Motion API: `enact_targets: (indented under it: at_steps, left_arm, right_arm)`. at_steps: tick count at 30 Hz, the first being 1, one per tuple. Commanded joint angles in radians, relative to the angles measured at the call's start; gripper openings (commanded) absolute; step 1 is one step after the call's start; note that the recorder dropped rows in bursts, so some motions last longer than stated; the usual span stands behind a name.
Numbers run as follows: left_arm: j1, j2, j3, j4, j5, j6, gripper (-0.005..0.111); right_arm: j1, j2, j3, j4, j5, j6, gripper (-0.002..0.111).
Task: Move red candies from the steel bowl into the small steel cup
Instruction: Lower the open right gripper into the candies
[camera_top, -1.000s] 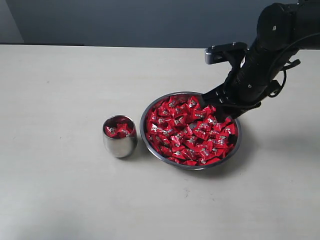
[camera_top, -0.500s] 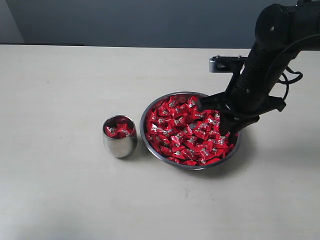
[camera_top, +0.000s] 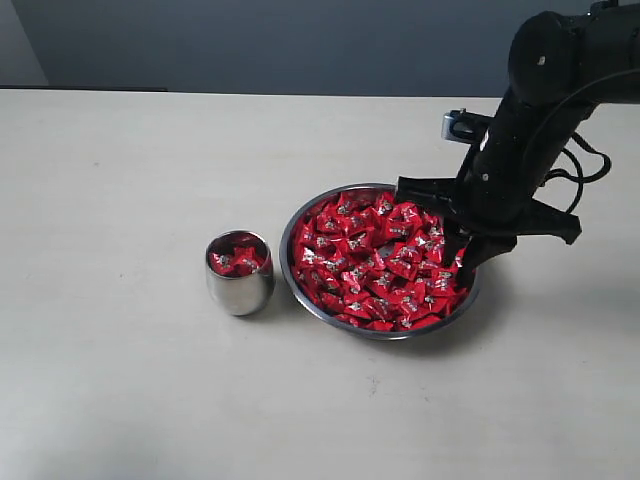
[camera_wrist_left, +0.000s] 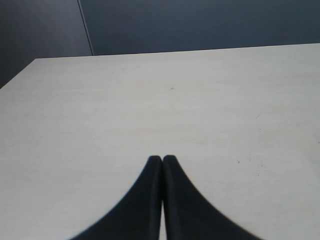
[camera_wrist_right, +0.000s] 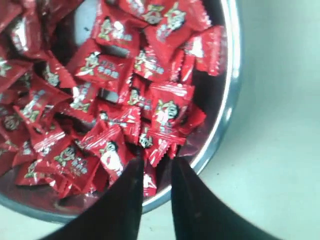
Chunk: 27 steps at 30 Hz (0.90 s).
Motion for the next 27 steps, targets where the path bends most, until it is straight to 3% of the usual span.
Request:
enact_targets:
  at_steps: [1,10,27]
  left_arm:
    - [-0.007,-0.005,0.005,0.002,-0.008,-0.001,0.000]
    - [-0.007,-0.005,0.005,0.002,-0.008,-0.001,0.000]
    - [-0.007,-0.005,0.005,0.002,-0.008,-0.001,0.000]
  right_arm:
    - [0.005,0.000,-0.003,-0.028,-0.013,0.108,0.020]
    - [0.036,0.108,-0.003,-0.072,-0.008,0.098,0.020]
    - [0.041,0.111,-0.114,-0.097,0.058,0.045,0.020]
